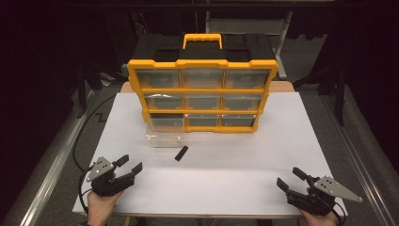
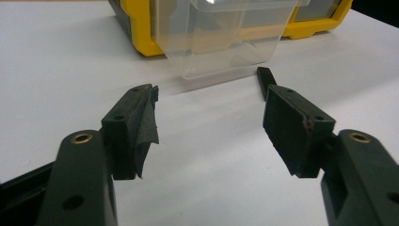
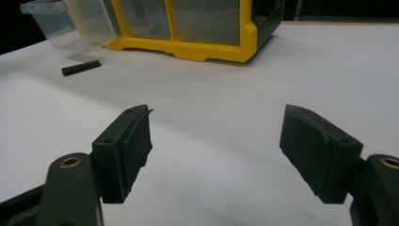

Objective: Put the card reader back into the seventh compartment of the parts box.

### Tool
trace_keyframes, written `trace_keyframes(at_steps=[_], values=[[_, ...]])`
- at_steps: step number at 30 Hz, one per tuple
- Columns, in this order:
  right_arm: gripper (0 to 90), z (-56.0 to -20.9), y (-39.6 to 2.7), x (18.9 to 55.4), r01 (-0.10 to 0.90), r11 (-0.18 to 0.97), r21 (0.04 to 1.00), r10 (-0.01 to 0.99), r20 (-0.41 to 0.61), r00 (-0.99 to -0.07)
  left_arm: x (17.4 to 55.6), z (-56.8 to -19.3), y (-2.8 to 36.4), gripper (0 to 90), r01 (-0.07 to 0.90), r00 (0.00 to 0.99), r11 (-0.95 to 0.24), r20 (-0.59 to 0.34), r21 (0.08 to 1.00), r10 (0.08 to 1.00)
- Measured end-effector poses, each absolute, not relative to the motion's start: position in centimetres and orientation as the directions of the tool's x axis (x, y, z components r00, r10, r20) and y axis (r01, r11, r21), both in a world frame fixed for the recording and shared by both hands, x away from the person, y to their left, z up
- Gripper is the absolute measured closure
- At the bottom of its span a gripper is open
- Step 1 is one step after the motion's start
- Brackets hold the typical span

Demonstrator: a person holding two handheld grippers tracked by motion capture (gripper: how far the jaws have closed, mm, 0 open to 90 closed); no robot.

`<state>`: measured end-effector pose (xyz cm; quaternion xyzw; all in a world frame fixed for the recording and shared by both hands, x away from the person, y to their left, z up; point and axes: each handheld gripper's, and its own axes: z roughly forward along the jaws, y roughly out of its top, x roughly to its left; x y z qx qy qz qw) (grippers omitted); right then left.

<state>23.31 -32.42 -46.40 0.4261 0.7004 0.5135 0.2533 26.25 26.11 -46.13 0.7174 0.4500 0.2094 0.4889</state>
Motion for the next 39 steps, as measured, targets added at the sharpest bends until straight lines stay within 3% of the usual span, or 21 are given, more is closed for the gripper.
trace_keyframes(at_steps=[39], values=[[25.7, -46.36, -32.44, 23.08, 0.334, 0.113, 0.936, 0.845, 0.086, -0.527, 26.28, -45.55, 25.76, 36.2, 0.428, 0.531, -0.098, -0.163, 0.898, 0.831]])
